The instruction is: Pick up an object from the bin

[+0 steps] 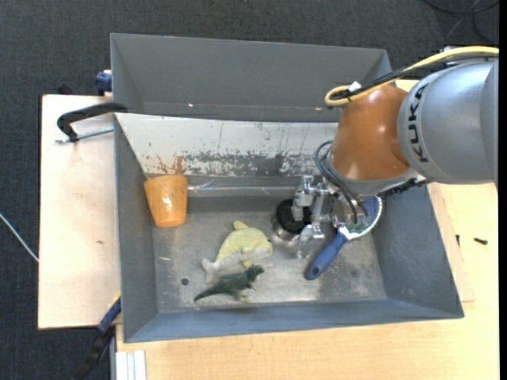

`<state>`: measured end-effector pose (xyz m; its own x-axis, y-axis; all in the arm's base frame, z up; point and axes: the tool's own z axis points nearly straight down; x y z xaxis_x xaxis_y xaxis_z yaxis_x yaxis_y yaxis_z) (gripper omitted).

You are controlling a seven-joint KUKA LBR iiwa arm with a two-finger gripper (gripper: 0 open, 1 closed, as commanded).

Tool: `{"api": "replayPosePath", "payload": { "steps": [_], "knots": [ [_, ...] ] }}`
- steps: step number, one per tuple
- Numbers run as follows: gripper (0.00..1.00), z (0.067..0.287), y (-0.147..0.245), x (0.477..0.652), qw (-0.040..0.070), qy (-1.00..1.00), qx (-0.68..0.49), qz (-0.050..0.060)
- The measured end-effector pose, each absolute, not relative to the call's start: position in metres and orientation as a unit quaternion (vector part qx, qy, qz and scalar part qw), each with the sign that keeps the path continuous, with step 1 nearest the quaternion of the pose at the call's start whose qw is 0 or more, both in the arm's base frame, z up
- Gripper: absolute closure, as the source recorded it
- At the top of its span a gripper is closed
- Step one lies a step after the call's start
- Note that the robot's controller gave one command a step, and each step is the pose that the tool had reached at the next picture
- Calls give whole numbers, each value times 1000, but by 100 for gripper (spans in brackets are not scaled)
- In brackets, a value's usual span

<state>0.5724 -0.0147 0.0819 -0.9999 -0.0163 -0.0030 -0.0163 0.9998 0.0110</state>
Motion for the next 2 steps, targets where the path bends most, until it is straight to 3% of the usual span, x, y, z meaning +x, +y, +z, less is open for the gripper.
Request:
{"api": "replayPosePath", "payload": {
  "steps": [1,2],
  "knots": [
    [100,85,-15,577,14,1000,-7,4],
    [100,202,-12,576,7,995,-101,0]
  ]
}}
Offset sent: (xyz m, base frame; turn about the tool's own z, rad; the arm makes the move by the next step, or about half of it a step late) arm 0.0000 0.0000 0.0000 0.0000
